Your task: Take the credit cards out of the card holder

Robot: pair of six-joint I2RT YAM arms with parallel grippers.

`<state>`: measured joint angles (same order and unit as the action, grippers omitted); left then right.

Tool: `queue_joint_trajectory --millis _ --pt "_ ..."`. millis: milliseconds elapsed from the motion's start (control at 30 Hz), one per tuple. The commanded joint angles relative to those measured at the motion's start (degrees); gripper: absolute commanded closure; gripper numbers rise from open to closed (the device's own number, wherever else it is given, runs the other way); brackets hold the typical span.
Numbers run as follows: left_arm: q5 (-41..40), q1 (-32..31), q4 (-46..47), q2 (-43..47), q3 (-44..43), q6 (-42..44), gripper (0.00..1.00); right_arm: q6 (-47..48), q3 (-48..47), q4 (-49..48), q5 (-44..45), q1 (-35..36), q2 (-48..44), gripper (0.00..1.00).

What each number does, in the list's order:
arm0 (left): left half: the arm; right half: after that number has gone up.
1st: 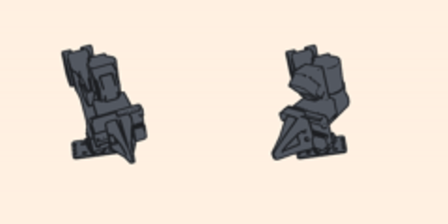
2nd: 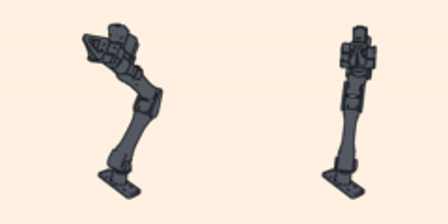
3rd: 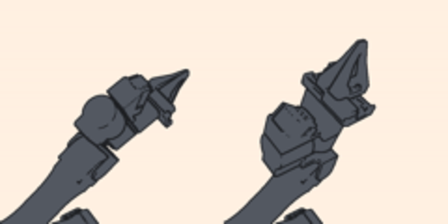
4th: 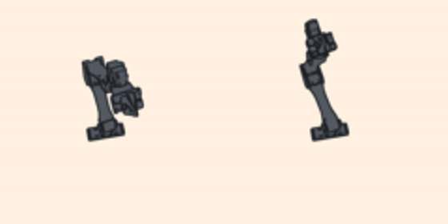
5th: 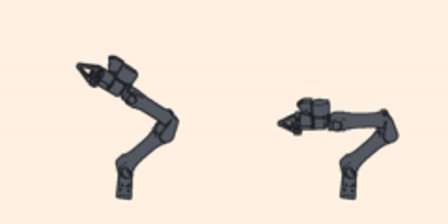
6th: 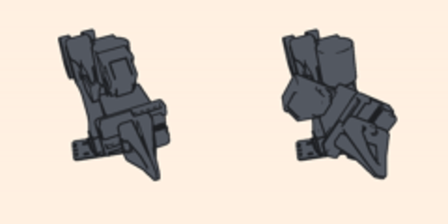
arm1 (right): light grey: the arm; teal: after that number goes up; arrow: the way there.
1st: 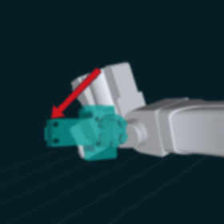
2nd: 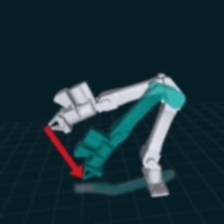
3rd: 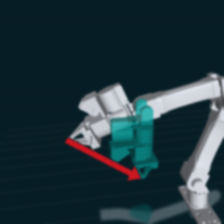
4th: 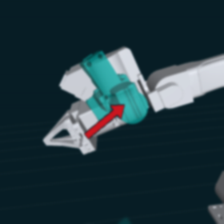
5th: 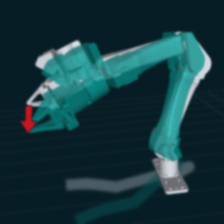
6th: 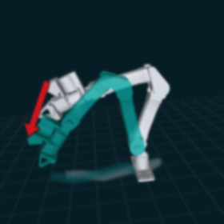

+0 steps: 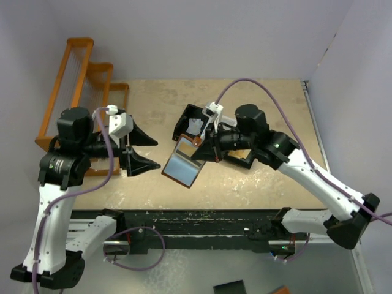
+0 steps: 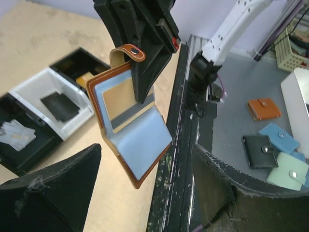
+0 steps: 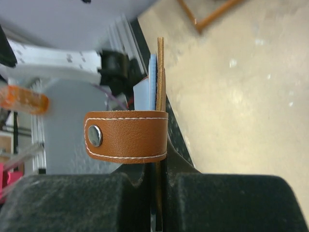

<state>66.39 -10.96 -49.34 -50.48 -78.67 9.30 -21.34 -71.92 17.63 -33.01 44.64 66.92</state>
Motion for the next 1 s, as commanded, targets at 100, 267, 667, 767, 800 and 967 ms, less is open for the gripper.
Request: queue_joint_trajectory --millis 100,267,667,767,800,967 --pt "2.65 -0.02 -10.3 -9.32 4.15 14.94 0.25 11.8 -10.63 13.61 -5.93 1.8 7.43 1.0" --pt "3.18 -0.03 -5.75 -10.91 6.97 12.33 0.24 14.22 -15.47 17.69 -5.1 5.12 13.2 1.0" --pt "12.62 -0.02 -8.83 -13.49 10.37 12.78 0.56 14.93 -23.13 18.01 -7.34 8.27 20.2 1.0" --pt "12.84 -0.01 -10.71 -14.41 9.85 14.32 0.71 14.99 -24.16 18.11 -7.84 8.26 20.87 1.0" --pt "12.76 -0.02 -11.33 -14.52 9.48 14.9 0.76 14.89 -24.22 18.06 -7.99 8.27 20.84 1.0" --pt "13.52 -0.02 -11.02 -14.7 7.33 11.73 1.0 12.02 -22.05 17.2 -6.57 8.12 19.47 0.69"
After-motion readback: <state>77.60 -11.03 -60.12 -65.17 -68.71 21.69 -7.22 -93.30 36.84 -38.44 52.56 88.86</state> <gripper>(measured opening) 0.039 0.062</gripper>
